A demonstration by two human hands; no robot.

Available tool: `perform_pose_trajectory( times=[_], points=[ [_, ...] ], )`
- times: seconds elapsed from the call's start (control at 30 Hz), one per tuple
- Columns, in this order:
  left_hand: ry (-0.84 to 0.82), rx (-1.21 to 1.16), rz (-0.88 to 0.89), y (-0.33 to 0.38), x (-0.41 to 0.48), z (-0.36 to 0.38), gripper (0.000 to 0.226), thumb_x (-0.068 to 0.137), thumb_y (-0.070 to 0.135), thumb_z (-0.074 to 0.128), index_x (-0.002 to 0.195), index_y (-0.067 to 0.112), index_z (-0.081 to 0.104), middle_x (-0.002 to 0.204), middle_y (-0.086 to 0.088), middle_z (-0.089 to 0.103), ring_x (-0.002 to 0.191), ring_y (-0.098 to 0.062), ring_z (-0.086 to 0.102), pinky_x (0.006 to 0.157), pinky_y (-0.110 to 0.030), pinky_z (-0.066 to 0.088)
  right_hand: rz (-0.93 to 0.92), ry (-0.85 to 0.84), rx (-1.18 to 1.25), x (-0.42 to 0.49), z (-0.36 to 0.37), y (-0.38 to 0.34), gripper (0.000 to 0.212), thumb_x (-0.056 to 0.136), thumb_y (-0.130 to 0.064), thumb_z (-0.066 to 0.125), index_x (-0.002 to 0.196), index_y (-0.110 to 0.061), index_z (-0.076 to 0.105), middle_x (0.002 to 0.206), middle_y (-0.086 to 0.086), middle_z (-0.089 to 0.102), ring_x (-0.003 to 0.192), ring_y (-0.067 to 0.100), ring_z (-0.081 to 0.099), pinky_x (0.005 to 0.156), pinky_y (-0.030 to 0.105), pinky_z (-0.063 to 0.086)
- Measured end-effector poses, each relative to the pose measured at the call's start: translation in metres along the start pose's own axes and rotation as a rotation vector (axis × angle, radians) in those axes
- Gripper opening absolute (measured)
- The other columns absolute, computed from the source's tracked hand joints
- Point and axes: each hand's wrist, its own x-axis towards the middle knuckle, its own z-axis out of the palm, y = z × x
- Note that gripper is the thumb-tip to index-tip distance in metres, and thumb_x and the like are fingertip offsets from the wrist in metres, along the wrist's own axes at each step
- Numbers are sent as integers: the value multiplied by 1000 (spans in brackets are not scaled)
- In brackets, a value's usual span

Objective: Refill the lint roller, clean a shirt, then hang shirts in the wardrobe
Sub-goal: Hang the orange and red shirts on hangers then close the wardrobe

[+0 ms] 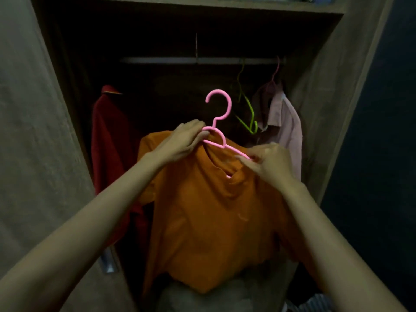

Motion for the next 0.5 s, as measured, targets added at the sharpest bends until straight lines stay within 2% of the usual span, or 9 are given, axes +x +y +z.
perform_pose_trajectory(
  times=[0.07, 0.1, 0.17, 0.23, 0.33, 0.43, 0.5],
  points=[
    [77, -26, 48, -8, -1, -3, 26, 98, 39, 46, 96, 15, 57, 93, 5, 52, 87, -13, 54, 79, -33, 39, -10, 18, 25, 7, -3, 3, 42, 85, -49, 51, 73, -17, 75, 60, -3, 64, 57, 17, 51, 62, 30, 32],
    [107, -40, 21, -15, -5, -6, 21, 97, 37, 52, 95, 17, 57, 93, 6, 53, 87, -9, 53, 81, -32, 41, 40, 24, 46, 9, -6, 8, 41, 84, -50, 54, 72, -17, 75, 59, -5, 61, 59, 15, 46, 65, 30, 28],
    [176, -69, -63, -28, -15, -11, 16, 95, 32, 56, 96, 16, 60, 97, 3, 57, 89, -8, 54, 83, -28, 44, 120, 33, 134, 6, -10, 20, 41, 82, -53, 57, 72, -19, 76, 58, -11, 56, 61, 12, 42, 67, 30, 23],
    [225, -29, -138, -44, -22, -11, 23, 97, 34, 53, 106, 15, 63, 105, -2, 60, 98, -12, 56, 89, -29, 44, 168, 21, 189, -2, -9, 27, 43, 81, -56, 57, 68, -19, 75, 56, -15, 53, 63, 10, 44, 69, 31, 28],
    [96, 29, -68, -41, -24, -4, 43, 95, 49, 46, 124, 20, 60, 121, 0, 62, 115, -14, 56, 102, -39, 42, 191, -31, 168, -4, -5, 21, 33, 80, -49, 63, 65, -21, 72, 53, -21, 47, 73, 7, 45, 76, 34, 28],
    [-67, -101, -45, -24, -21, 9, 41, 96, 42, 53, 130, 18, 56, 124, 1, 63, 112, -9, 58, 97, -29, 46, 211, -50, 141, -3, 1, 10, 31, 82, -43, 67, 66, -18, 72, 53, -21, 45, 74, 5, 44, 77, 34, 28],
    [-59, -120, -77, -26, -22, 14, 37, 96, 40, 53, 128, 21, 56, 121, 3, 62, 109, -8, 56, 95, -29, 45, 213, -23, 160, -3, -3, 7, 30, 82, -42, 66, 64, -19, 71, 54, -18, 49, 63, 0, 41, 76, 32, 28]
  ],
)
